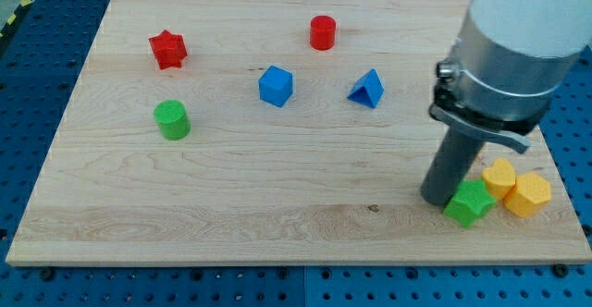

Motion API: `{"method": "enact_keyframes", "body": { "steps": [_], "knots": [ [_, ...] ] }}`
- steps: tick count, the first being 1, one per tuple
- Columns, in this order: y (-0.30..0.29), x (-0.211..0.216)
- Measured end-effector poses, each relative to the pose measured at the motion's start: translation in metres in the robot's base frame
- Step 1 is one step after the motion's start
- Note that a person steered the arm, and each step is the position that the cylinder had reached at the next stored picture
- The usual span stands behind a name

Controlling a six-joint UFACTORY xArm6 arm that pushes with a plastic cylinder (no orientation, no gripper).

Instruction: Point your arm to the left side of the green circle

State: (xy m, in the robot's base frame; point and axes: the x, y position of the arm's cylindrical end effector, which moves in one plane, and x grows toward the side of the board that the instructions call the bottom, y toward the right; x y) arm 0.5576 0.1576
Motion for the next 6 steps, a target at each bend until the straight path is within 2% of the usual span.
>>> {"method": "enact_keyframes", "body": {
  "steps": [1, 3, 5, 6],
  "knots": [
    [0.008, 0.0],
    [-0.164, -0.003],
    [-0.349, -0.051],
    [-0.381, -0.087]
  ]
}}
